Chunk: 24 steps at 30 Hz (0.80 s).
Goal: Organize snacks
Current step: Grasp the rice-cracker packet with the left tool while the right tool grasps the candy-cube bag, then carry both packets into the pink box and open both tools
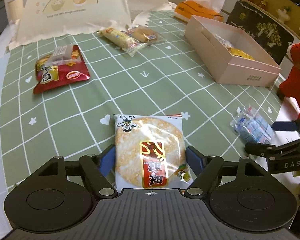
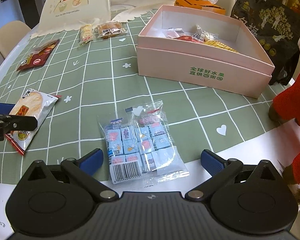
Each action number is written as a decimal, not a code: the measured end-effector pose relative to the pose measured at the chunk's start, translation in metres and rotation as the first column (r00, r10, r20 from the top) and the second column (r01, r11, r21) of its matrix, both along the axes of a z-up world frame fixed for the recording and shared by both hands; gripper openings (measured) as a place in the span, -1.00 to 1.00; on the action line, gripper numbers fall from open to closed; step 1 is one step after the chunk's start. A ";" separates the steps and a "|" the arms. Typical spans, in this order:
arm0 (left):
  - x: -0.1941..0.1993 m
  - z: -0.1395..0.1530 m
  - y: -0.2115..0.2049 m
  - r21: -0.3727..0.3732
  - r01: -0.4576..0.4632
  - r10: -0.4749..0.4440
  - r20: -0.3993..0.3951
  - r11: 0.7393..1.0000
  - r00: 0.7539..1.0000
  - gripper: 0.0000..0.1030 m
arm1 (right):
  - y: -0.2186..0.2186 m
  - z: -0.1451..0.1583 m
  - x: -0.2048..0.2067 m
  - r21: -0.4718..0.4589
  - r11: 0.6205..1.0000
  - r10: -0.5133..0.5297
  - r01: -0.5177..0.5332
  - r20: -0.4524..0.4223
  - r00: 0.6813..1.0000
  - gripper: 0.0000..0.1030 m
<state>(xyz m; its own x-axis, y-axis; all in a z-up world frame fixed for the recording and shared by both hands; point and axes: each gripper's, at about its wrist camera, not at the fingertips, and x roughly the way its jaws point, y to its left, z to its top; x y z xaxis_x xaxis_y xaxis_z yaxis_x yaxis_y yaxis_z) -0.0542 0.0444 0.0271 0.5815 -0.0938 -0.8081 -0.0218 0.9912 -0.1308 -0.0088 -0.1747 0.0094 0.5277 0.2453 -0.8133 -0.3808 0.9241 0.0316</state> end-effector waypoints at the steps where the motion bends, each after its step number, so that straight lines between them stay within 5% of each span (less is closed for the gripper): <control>1: 0.000 0.001 0.000 -0.004 0.005 -0.005 -0.003 1.000 1.000 0.56 | 0.000 0.001 0.003 0.000 1.000 0.010 -0.010 -0.006 1.000 1.00; 4: -0.002 0.005 -0.006 -0.008 0.035 -0.036 -0.002 0.999 0.999 0.56 | 0.002 0.007 0.006 0.005 1.000 0.029 -0.029 -0.001 1.000 0.70; 6: -0.004 0.009 -0.012 -0.009 0.064 -0.064 0.007 0.998 0.998 0.56 | 0.004 0.012 0.007 0.001 0.998 0.060 -0.060 0.002 0.998 0.24; 11: -0.005 0.029 -0.027 -0.027 0.138 -0.137 0.040 0.990 0.990 0.56 | -0.002 0.023 0.005 0.015 0.997 0.070 -0.070 -0.018 0.997 0.15; 16: 0.015 0.077 -0.036 -0.040 0.206 -0.198 0.148 0.978 0.969 0.56 | -0.030 0.068 -0.002 0.096 0.995 0.038 -0.041 0.035 0.999 0.15; 24: 0.123 0.146 -0.068 -0.083 0.307 -0.263 0.337 0.948 0.904 0.56 | -0.060 0.124 -0.002 0.104 0.994 -0.036 0.016 0.197 0.980 0.15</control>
